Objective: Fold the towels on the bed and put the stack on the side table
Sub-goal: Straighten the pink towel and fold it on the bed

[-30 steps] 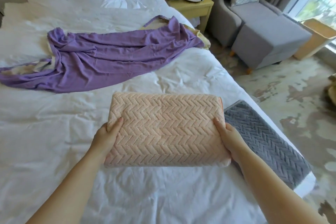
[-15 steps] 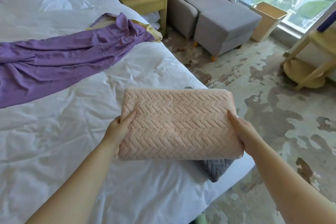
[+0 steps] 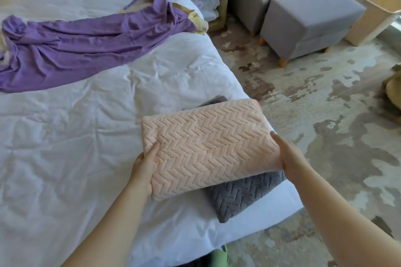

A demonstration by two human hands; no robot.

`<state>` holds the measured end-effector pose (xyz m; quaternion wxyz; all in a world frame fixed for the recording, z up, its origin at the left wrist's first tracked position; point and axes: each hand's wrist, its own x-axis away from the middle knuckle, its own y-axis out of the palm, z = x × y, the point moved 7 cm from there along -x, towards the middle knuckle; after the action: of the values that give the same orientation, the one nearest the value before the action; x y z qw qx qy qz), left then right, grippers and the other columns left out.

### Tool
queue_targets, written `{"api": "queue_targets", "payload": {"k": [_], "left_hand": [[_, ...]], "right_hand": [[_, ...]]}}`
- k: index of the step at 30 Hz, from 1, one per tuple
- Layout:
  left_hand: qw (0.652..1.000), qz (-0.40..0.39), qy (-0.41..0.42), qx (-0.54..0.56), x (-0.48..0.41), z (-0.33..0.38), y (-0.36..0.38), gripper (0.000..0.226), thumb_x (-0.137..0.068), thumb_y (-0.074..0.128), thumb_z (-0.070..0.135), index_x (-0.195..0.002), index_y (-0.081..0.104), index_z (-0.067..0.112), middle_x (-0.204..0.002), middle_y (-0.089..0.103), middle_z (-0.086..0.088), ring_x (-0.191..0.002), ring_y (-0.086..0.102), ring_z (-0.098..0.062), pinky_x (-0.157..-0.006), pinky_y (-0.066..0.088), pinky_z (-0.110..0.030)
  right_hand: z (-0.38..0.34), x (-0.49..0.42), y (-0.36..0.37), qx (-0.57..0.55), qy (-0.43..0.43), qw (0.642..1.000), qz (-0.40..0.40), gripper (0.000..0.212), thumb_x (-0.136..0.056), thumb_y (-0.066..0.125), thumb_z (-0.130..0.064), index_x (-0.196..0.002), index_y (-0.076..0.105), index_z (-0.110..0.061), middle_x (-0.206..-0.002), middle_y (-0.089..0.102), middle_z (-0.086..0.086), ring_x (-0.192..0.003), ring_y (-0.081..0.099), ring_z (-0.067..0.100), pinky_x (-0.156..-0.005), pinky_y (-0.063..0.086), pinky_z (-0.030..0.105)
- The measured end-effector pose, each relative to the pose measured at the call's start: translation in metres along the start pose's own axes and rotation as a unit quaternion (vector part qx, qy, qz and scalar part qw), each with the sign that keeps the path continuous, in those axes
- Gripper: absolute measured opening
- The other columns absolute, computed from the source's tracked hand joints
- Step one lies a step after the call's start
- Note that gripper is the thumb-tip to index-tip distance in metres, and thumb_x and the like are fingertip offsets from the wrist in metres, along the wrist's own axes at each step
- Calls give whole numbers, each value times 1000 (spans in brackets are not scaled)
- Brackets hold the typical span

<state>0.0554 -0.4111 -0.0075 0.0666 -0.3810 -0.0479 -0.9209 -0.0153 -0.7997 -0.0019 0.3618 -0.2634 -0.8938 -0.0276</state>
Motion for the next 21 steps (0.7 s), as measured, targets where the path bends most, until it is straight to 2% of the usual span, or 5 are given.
{"api": "queue_targets", "payload": {"k": [5,8,12,15,21], "left_hand": [[994,-75,-70,32,18,-13,9,41,-82,65,41,-114,67,14,-105,73,-12,-95,71,-27,-82,53,-37],[991,-106,-67,39,30,-13,16,41,-82,65,38,-114,67,12,-107,72,-12,-97,70,-26,-87,51,-37],[988,-146,-53,-1,47,-21,21,42,-76,70,42,-109,71,15,-110,72,-7,-100,69,-23,-92,49,-36],[988,-145,-26,-37,60,-30,17,45,-68,74,47,-106,72,23,-111,71,-5,-94,67,-21,-78,50,-31],[987,-152,21,-54,78,-47,5,102,-47,84,63,-133,32,40,-117,67,1,-95,71,-19,-69,57,-35]], "right_hand": [[32,31,-14,-10,-33,988,147,61,-84,60,-52,-131,48,-15,-132,51,2,-121,48,23,-94,39,37],[50,57,-18,-65,-28,972,224,57,-84,64,-45,-127,48,-10,-122,54,5,-109,53,21,-83,41,31],[68,79,19,-150,18,984,90,43,-87,64,-43,-112,57,-9,-110,60,5,-95,63,20,-73,49,28],[74,97,51,-188,35,982,4,35,-84,67,-45,-106,59,-20,-109,65,-1,-98,66,20,-77,53,31],[82,118,84,-263,44,964,5,81,-71,82,-36,-137,35,-28,-122,60,0,-107,63,27,-81,50,38]]}}
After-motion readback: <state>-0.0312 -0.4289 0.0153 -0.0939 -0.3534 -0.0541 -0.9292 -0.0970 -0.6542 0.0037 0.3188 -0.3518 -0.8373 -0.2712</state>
